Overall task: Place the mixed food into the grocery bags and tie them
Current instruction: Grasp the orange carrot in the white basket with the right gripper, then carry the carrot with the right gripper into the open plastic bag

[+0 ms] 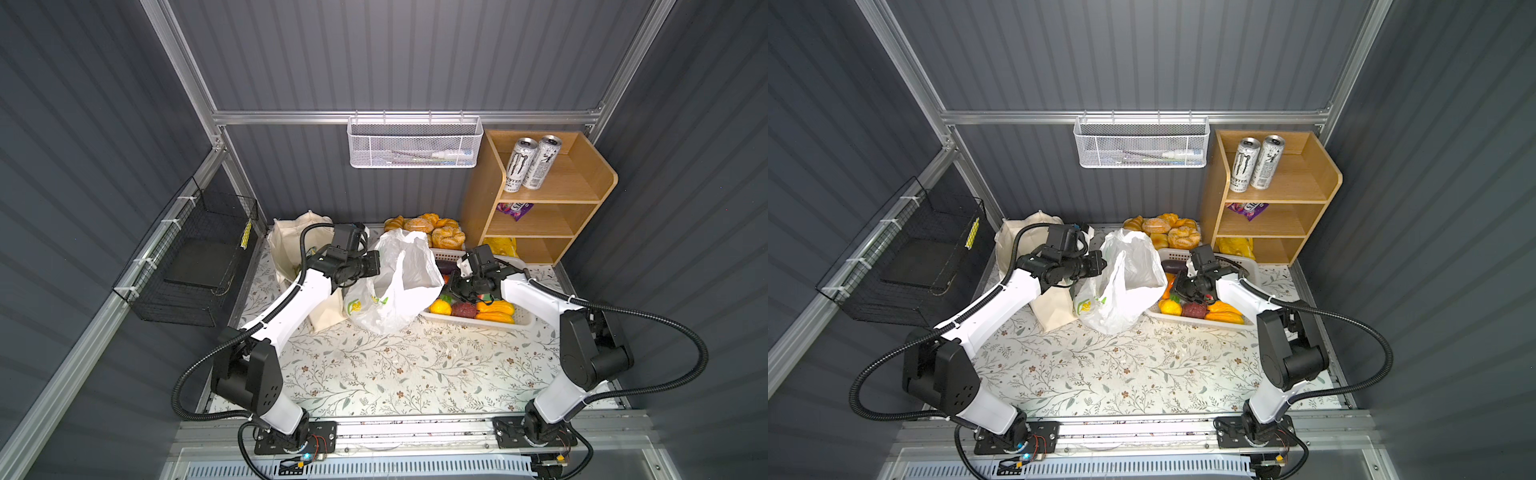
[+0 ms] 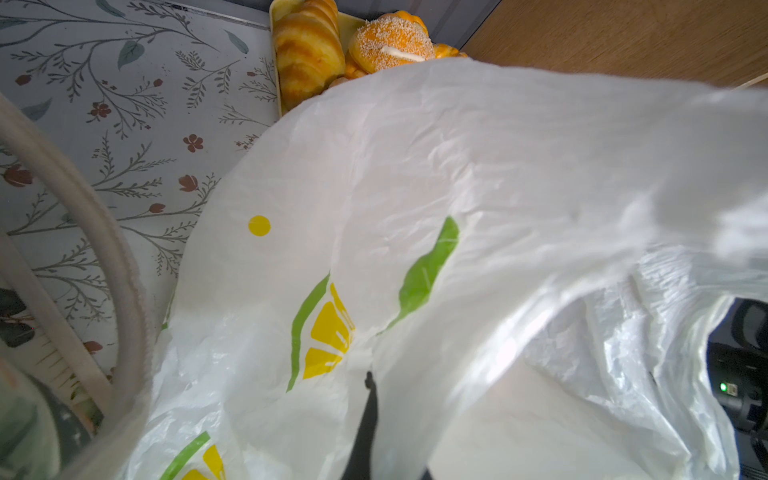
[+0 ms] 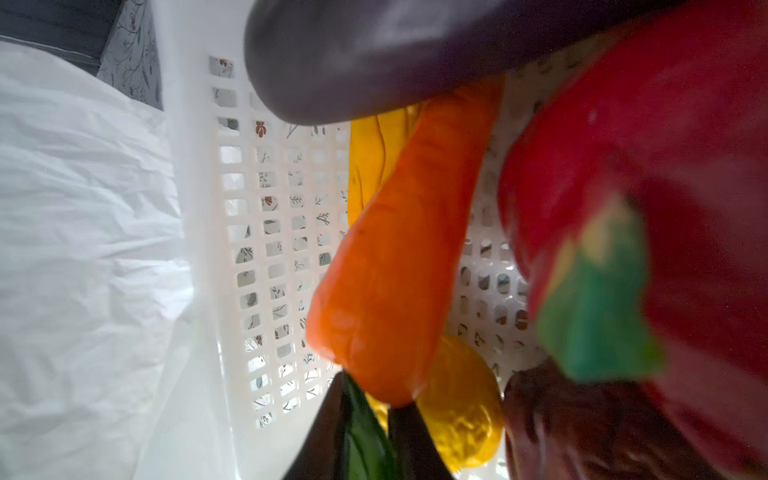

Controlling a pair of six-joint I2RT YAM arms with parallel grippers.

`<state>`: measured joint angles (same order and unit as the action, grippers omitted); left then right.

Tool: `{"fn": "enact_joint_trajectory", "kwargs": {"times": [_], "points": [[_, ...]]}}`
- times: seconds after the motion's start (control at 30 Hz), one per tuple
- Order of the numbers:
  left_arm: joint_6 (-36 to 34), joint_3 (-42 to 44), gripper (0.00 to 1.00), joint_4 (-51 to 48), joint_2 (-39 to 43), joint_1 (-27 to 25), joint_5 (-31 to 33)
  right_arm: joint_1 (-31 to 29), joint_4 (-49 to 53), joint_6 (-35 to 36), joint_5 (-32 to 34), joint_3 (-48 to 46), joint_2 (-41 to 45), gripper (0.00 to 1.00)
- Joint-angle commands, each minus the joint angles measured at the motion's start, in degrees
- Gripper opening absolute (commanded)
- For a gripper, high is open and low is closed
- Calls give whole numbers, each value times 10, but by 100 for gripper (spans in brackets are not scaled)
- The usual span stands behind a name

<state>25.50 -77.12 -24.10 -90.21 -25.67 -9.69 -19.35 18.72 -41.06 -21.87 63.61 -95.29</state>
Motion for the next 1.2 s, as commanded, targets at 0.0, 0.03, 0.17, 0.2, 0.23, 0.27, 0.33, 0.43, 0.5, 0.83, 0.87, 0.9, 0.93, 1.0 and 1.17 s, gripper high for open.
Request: {"fn": "enact_joint_trajectory", "kwargs": {"times": [0.0, 0.03, 0.17, 0.2, 0.23, 0.27, 0.33, 0.43, 0.5, 0.83, 0.87, 0.9, 0.93, 1.0, 1.17], "points": [[5, 1, 0, 4, 7, 2, -10, 8, -8, 3, -13, -9, 37, 14], [4, 0, 0, 2, 7, 2, -9, 9, -8, 3, -18, -11, 48, 12], [3, 0, 0, 2, 8, 2, -8, 13, 0, 6, -33, -25, 102, 9], [3, 0, 0, 2, 7, 2, -8, 14, 5, 8, -33, -27, 117, 8], [3, 0, 0, 2, 6, 2, -9, 16, 9, 8, -37, -29, 129, 8], [3, -1, 0, 2, 5, 2, -9, 17, 13, 10, -42, -29, 142, 7], [3, -2, 0, 2, 4, 2, -10, 18, 27, 16, -46, -23, 168, 6], [3, -5, 0, 2, 2, 2, -11, 18, 67, 33, -51, 6, 202, 5], [4, -7, 0, 2, 1, 2, -12, 18, 96, 46, -57, 35, 222, 4], [3, -7, 0, -2, 2, 2, -10, 16, 178, 77, -191, 163, 280, 5], [3, -7, 0, -2, 2, 2, -10, 15, 179, 76, -212, 166, 286, 5], [3, -7, 0, -2, 2, 2, -9, 14, 178, 75, -232, 167, 295, 5], [3, -7, 0, -2, 3, 2, -9, 13, 176, 72, -252, 166, 305, 5], [4, -8, 0, -2, 2, 2, -8, 11, 170, 64, -291, 158, 333, 6], [7, -12, 0, 1, -5, 2, -8, 0, 172, 47, -332, 136, 384, 7]]}}
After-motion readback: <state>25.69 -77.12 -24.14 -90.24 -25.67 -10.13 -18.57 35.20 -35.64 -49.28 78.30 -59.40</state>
